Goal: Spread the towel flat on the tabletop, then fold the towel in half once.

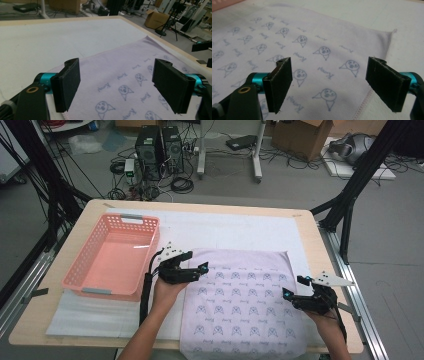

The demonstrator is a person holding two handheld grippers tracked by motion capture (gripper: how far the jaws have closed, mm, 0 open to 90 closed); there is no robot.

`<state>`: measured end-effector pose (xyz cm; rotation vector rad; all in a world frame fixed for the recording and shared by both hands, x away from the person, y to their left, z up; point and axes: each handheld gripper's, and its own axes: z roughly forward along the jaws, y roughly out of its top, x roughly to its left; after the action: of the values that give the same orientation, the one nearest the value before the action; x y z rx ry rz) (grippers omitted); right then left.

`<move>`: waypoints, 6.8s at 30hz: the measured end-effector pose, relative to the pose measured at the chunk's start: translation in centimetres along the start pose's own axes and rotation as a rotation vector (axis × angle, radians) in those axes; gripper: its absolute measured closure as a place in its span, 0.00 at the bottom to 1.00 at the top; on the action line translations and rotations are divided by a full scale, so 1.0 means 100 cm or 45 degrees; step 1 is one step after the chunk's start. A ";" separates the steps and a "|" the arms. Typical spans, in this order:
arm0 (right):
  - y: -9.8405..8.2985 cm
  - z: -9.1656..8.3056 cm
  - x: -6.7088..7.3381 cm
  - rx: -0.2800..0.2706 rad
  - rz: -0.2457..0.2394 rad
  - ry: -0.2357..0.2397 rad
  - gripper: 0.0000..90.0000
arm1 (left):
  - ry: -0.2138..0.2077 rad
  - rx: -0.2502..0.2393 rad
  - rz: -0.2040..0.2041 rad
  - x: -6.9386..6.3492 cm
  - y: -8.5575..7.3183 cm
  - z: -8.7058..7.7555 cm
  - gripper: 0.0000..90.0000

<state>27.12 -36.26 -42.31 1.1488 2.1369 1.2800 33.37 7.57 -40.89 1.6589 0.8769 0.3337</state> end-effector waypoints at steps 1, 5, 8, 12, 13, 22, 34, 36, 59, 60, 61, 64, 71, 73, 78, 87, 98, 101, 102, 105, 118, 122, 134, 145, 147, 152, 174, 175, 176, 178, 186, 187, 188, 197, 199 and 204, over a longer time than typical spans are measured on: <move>0.000 -0.001 0.000 -0.010 -0.007 -0.005 0.22 | 0.003 -0.007 -0.001 -0.001 0.001 -0.001 0.26; -0.001 -0.002 -0.004 -0.030 0.000 -0.008 0.22 | 0.044 -0.010 0.000 -0.002 0.002 -0.003 0.26; -0.001 -0.001 -0.007 -0.027 -0.001 -0.013 0.22 | 0.069 0.012 -0.007 0.001 0.001 -0.003 0.26; -0.003 0.003 -0.009 -0.001 0.007 -0.019 0.22 | 0.088 0.036 -0.009 0.004 -0.001 -0.001 0.26; -0.004 0.004 -0.009 0.003 0.007 -0.022 0.22 | 0.089 0.043 -0.003 0.005 -0.001 0.000 0.26; -0.007 0.006 -0.011 0.021 0.026 -0.039 0.22 | 0.082 0.095 -0.040 0.008 -0.004 0.005 0.27; -0.007 0.011 -0.017 0.033 0.064 -0.049 0.22 | 0.097 0.116 -0.061 0.014 -0.008 0.012 0.28; -0.005 0.015 -0.018 0.037 0.060 -0.051 0.22 | 0.118 0.124 -0.059 0.017 -0.009 0.013 0.29; 0.016 0.067 -0.050 0.261 0.188 -0.172 0.28 | 0.438 0.380 -0.032 0.037 -0.024 0.040 0.42; 0.015 0.067 -0.051 0.254 0.192 -0.182 0.31 | 0.449 0.386 -0.014 0.037 -0.024 0.040 0.45; 0.015 0.067 -0.052 0.252 0.199 -0.189 0.33 | 0.457 0.386 -0.006 0.036 -0.024 0.041 0.47; 0.016 0.067 -0.053 0.247 0.207 -0.209 0.39 | 0.477 0.399 0.034 0.033 -0.025 0.042 0.50; 0.018 0.067 -0.051 0.280 0.151 -0.283 0.60 | 0.393 0.405 0.075 0.025 -0.025 0.044 0.82; 0.018 0.066 -0.053 0.273 0.172 -0.274 0.77 | 0.369 0.400 0.024 0.027 -0.025 0.044 0.91; 0.020 0.067 -0.052 0.282 0.176 -0.196 0.96 | 0.354 0.385 -0.126 0.033 -0.023 0.041 0.97; 0.037 0.066 -0.055 0.192 0.093 -0.270 0.98 | 0.427 0.259 -0.162 0.043 0.008 0.033 0.98; 0.049 0.052 -0.060 0.048 0.209 -0.153 0.97 | 0.375 0.221 -0.165 0.044 0.017 0.018 0.98; 0.048 0.045 -0.057 0.042 0.202 -0.127 0.97 | 0.333 0.218 -0.152 0.039 0.019 0.013 0.98; 0.047 0.042 -0.056 0.041 0.198 -0.121 0.97 | 0.321 0.215 -0.146 0.037 0.020 0.011 0.98; 0.044 0.034 -0.054 0.034 0.197 -0.095 0.97 | 0.279 0.207 -0.139 0.030 0.023 0.006 0.98; 0.019 0.002 -0.037 -0.003 0.195 0.001 0.97 | 0.185 0.178 -0.142 0.006 0.000 -0.026 0.98; 0.011 -0.007 -0.029 0.002 0.184 0.025 0.97 | 0.156 0.188 -0.143 0.000 -0.012 -0.036 0.98; -0.021 -0.034 -0.009 0.049 0.171 0.080 0.97 | 0.070 0.210 -0.152 -0.020 -0.049 -0.067 0.98; -0.016 -0.027 -0.003 0.087 0.250 0.024 0.56 | 0.055 0.264 -0.250 -0.009 -0.053 -0.049 0.51; -0.011 -0.018 -0.004 0.097 0.247 -0.002 0.53 | 0.056 0.276 -0.252 -0.007 -0.052 -0.041 0.53; -0.004 -0.002 -0.003 0.161 0.202 -0.014 0.89 | 0.086 0.306 -0.226 -0.010 -0.055 -0.033 0.94; -0.041 -0.067 0.016 0.168 0.200 0.241 0.76 | -0.131 0.226 -0.237 -0.042 -0.063 -0.094 0.81; -0.041 -0.070 0.014 0.141 0.216 0.242 0.74 | -0.119 0.214 -0.244 -0.042 -0.062 -0.093 0.70; -0.039 -0.073 0.012 0.098 0.241 0.233 0.73 | -0.108 0.190 -0.243 -0.041 -0.061 -0.093 0.64; -0.034 -0.076 0.006 0.025 0.277 0.197 0.75 | -0.075 0.156 -0.241 -0.036 -0.058 -0.090 0.58; -0.029 -0.052 -0.015 0.081 0.360 0.021 0.85 | -0.012 0.106 -0.204 -0.015 -0.051 -0.075 0.55; -0.030 -0.043 -0.013 0.137 0.353 0.038 0.83 | -0.006 0.115 -0.200 -0.014 -0.051 -0.071 0.54; -0.032 -0.035 -0.010 0.182 0.342 0.058 0.79 | 0.005 0.122 -0.191 -0.013 -0.052 -0.068 0.54; -0.024 -0.019 0.003 0.272 0.070 -0.230 0.98 | 0.037 0.161 -0.126 -0.016 -0.056 -0.060 0.53; -0.026 -0.023 -0.006 0.241 0.124 -0.241 0.96 | 0.052 0.168 -0.126 -0.015 -0.057 -0.059 0.52; -0.028 -0.031 -0.010 0.171 0.193 -0.270 0.70 | 0.090 0.201 -0.137 -0.011 -0.059 -0.057 0.48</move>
<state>24.30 -39.44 -43.26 1.4571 2.0366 1.0344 26.81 11.13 -44.49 1.7456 1.0639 0.2556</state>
